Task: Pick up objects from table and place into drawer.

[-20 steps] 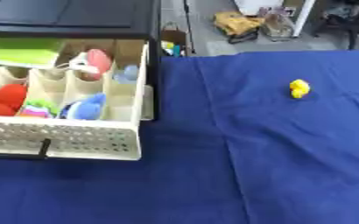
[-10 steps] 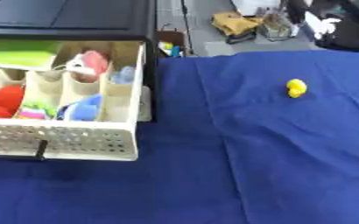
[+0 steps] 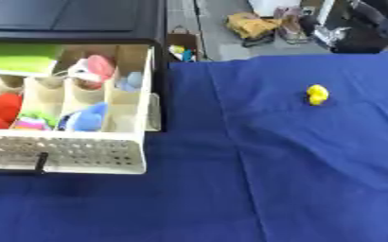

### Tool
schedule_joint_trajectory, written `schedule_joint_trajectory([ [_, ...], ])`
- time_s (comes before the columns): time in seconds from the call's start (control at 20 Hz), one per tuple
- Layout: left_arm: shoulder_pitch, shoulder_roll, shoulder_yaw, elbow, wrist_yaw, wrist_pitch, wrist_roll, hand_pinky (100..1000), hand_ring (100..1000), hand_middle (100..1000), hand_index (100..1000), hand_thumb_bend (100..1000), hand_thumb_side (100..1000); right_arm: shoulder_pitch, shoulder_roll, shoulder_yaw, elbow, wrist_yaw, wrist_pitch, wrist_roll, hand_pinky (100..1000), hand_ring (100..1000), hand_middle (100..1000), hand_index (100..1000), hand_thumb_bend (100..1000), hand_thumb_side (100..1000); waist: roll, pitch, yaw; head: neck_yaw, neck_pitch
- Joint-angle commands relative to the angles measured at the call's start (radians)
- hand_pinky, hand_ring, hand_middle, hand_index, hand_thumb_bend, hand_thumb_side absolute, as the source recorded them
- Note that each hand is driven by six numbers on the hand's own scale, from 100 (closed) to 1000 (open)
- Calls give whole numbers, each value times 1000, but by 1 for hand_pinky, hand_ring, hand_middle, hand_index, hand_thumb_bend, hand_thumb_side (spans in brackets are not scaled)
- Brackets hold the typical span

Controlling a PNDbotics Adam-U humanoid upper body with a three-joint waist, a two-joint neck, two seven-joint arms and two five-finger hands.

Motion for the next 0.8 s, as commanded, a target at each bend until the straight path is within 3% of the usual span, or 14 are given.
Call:
schedule_joint_trajectory([
  [0.05, -8, 22, 3, -13, 2, 2, -3, 506, 658, 713, 809, 100, 1000, -36, -10, -29, 70, 51, 4, 47, 856, 917, 835, 929, 334, 985, 0, -20, -2, 0, 4],
  [0.5, -7, 25, 4, -13, 1, 6, 4, 506, 658, 712, 808, 100, 1000, -82, 20, -53, 251, 170, 28, 165, 835, 904, 796, 918, 380, 1000, -1, -24, -7, 1, 4],
  [0.8, -5, 24, 5, -13, -1, 6, 7, 506, 658, 712, 808, 100, 1000, -101, 44, -91, 261, 248, 15, 243, 835, 904, 796, 918, 380, 1000, 0, -25, -10, 3, 5],
])
